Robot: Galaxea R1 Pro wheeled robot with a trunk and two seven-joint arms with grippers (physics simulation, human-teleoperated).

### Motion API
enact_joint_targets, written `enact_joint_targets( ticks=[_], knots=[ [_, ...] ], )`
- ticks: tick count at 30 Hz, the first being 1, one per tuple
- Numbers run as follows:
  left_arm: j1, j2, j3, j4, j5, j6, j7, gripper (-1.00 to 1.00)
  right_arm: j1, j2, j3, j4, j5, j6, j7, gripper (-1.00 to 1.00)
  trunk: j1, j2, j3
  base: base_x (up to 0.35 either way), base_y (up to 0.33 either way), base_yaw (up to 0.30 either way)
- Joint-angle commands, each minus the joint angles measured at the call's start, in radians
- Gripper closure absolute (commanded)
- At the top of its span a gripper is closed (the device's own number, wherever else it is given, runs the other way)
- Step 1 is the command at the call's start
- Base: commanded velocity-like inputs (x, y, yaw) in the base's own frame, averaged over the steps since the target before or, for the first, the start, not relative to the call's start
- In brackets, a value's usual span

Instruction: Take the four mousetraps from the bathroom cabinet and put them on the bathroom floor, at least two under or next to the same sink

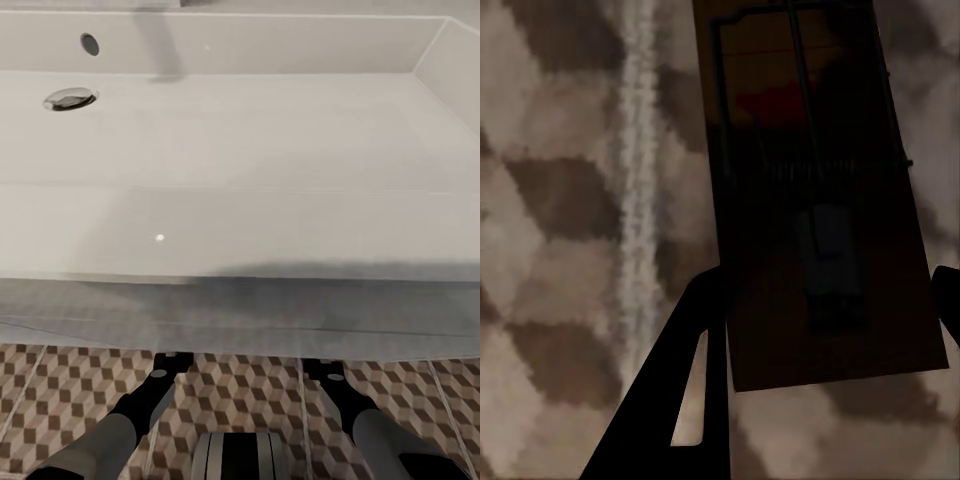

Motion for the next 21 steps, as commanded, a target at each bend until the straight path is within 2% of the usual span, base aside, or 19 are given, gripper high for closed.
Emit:
enact_joint_targets(
  ticks=[1,21],
  knots=[
    [0.000,0.001,-0.008,-0.001,0.005,0.002,0.008,1.00,0.000,0.001,-0.006,0.000,0.007,-0.002,-0.002,1.00,0.000,0.000,-0.001,0.050,0.000,0.000],
    [0.000,0.000,-0.007,0.000,0.008,0.004,0.008,1.00,0.000,0.001,-0.009,0.003,0.004,-0.013,-0.002,1.00,0.000,0.000,-0.001,0.007,0.000,0.000]
  ],
)
